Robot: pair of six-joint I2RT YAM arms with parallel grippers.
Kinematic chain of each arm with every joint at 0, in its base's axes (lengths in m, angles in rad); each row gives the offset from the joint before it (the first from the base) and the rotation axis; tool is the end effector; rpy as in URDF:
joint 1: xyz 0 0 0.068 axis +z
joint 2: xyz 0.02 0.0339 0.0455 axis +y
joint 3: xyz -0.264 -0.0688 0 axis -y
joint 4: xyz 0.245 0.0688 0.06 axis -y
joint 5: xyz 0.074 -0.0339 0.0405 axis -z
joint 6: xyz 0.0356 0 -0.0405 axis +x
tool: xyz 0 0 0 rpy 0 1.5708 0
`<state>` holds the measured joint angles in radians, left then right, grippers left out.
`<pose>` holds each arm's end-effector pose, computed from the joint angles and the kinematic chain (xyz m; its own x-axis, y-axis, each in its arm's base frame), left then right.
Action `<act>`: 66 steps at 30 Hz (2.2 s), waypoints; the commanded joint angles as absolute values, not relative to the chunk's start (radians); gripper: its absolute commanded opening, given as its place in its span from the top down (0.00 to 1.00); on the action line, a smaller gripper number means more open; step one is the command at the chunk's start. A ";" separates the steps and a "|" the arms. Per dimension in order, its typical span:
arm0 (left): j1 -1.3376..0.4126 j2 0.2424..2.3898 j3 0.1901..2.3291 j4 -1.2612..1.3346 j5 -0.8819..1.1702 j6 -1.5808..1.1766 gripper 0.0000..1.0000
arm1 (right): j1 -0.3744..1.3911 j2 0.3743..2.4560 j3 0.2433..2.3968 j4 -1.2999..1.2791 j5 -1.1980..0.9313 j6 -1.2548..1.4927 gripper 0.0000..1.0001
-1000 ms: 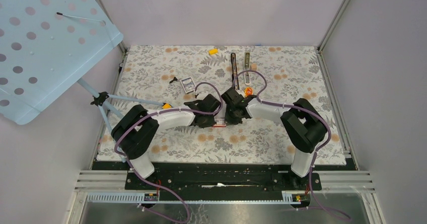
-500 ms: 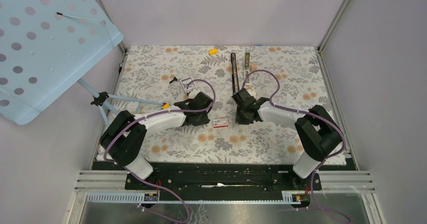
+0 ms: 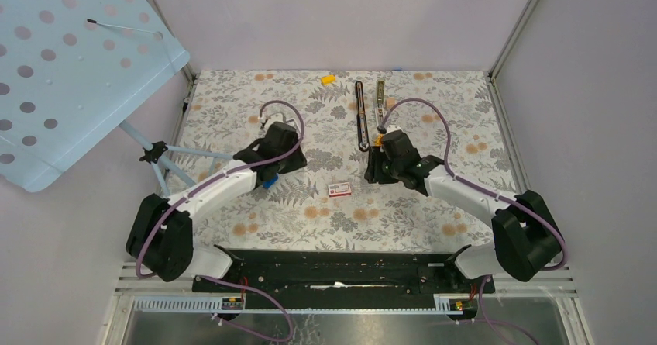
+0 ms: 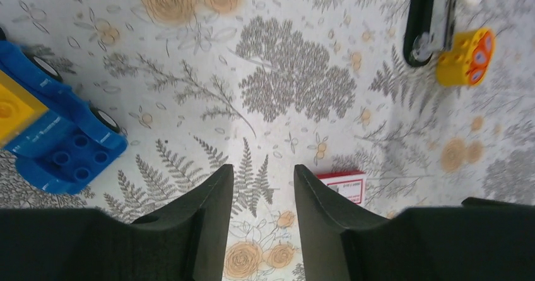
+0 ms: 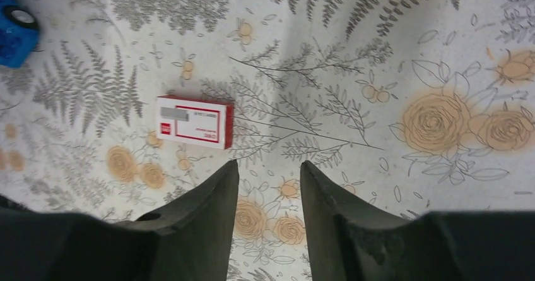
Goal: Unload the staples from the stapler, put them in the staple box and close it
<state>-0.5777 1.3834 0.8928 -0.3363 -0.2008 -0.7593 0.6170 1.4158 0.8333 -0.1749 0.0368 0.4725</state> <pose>0.2459 -0.1518 0.2302 -0.7376 -0.3244 -0.5922 -0.1183 0.9255 -0.3597 0.2426 0.1705 0.2144 -0.7522 0.0240 -0.6585 -0.2404 0.9204 0.3082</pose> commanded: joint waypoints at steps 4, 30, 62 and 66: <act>-0.455 1.322 0.968 -0.267 -0.118 -0.723 0.45 | 0.567 1.390 0.864 -0.082 -0.156 0.393 0.45; -0.075 1.137 0.869 -0.363 0.010 -0.564 0.01 | 0.046 1.156 0.795 -0.138 -0.257 0.455 0.00; -0.074 1.048 0.827 -0.329 0.031 -0.479 0.01 | 0.045 1.004 0.658 0.102 -0.102 0.456 0.00; -0.074 1.059 0.834 -0.337 0.030 -0.483 0.01 | 0.045 1.024 0.657 0.105 -0.107 0.452 0.00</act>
<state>-0.0769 1.0733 0.8238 -0.3717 0.0135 -0.4938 0.0452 1.0061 0.6552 0.0605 -0.1162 0.4706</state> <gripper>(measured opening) 0.987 0.994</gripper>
